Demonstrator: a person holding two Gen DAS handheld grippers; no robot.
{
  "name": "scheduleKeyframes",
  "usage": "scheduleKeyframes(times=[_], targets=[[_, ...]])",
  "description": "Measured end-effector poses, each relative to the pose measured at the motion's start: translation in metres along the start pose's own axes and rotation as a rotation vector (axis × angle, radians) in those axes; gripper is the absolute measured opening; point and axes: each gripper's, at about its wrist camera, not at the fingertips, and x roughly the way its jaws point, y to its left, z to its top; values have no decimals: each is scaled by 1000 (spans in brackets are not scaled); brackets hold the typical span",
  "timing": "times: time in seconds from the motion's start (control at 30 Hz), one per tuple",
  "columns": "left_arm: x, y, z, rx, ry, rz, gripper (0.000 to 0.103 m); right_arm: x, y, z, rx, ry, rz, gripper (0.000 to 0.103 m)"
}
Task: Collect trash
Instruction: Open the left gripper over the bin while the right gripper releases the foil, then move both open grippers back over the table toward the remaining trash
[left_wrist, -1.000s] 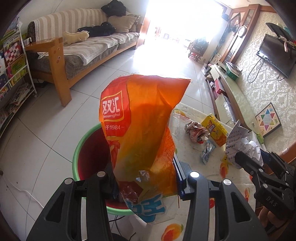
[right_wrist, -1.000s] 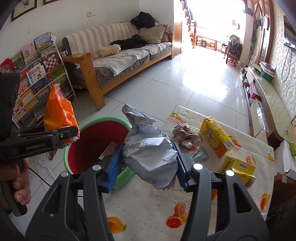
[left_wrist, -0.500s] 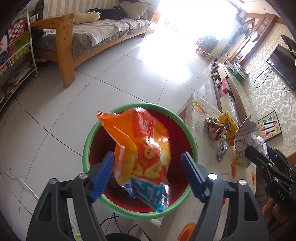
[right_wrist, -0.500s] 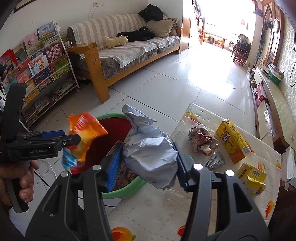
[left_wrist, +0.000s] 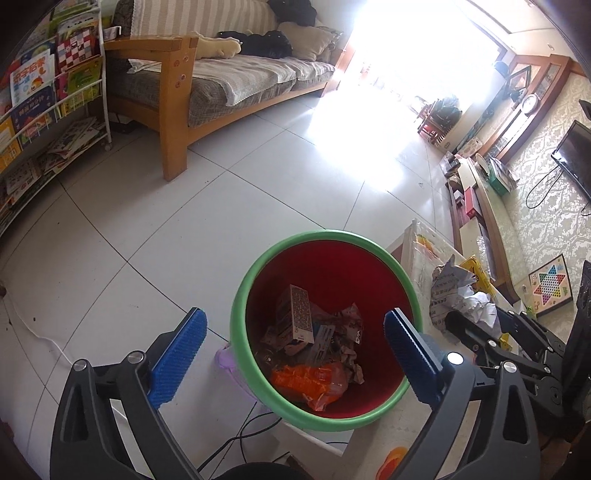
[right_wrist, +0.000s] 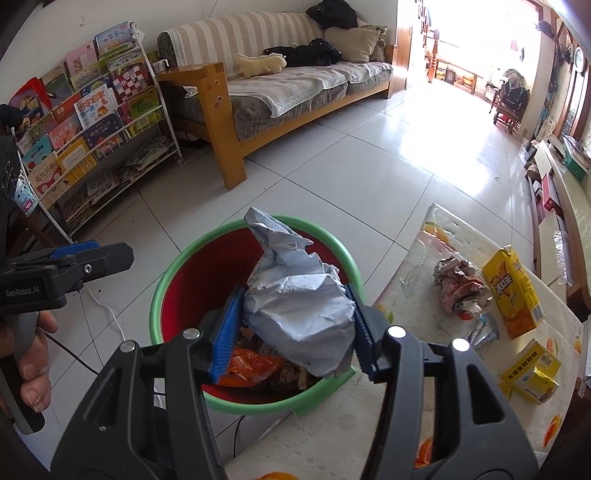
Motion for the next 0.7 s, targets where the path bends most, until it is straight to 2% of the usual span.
scheduleKeyframes(times=[0.13,0.2,0.27,0.3,0.43,0.7], targets=[[-8,15,-2,-40,-15,10,94,11,16,4,-28,14,22,56],[-10,18,-4,-47,-19,19,95,15,22,5,-46,18,19,66],[-11,22,-5,-50,-20,27,95,16,26,6,-56,12,6,87],[-11,24,-5,-54,-20,29,95,16,28,6,-59,9,-3,90],[-9,27,-5,-63,-20,31,95,13,28,7,-63,9,-14,95],[-11,6,-7,-28,-15,11,95,-3,13,5,-41,-10,-40,98]])
